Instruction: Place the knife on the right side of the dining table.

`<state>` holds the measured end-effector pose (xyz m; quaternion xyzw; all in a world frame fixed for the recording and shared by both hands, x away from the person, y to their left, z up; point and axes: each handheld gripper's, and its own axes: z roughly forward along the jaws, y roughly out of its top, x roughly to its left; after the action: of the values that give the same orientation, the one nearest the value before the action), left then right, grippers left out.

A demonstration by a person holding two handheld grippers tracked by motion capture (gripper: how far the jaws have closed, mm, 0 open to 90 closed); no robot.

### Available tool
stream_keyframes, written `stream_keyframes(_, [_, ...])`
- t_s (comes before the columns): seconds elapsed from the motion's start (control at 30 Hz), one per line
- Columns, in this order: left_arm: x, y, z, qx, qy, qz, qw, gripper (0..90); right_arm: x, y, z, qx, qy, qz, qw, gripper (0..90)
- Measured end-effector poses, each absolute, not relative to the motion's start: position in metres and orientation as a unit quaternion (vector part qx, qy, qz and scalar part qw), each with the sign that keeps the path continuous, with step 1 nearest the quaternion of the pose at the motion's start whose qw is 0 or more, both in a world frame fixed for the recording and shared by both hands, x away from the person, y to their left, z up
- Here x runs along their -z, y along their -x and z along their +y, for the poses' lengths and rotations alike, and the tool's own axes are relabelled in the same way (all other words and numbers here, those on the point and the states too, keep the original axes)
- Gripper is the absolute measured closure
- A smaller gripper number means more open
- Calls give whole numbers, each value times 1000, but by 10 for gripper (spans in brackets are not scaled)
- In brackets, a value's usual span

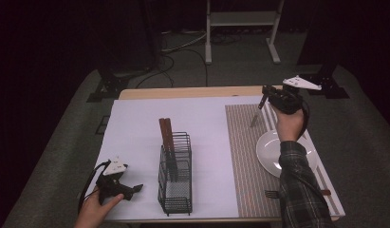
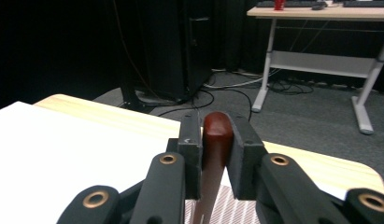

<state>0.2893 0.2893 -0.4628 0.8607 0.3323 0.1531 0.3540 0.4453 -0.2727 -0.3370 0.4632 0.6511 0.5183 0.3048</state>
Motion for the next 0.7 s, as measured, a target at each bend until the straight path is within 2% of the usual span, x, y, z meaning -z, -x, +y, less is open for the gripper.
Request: stream_keyframes(0.7, [463,-289,289,-153,-861,333,354,0,352,-436,-316,-475,-511,637,327,653])
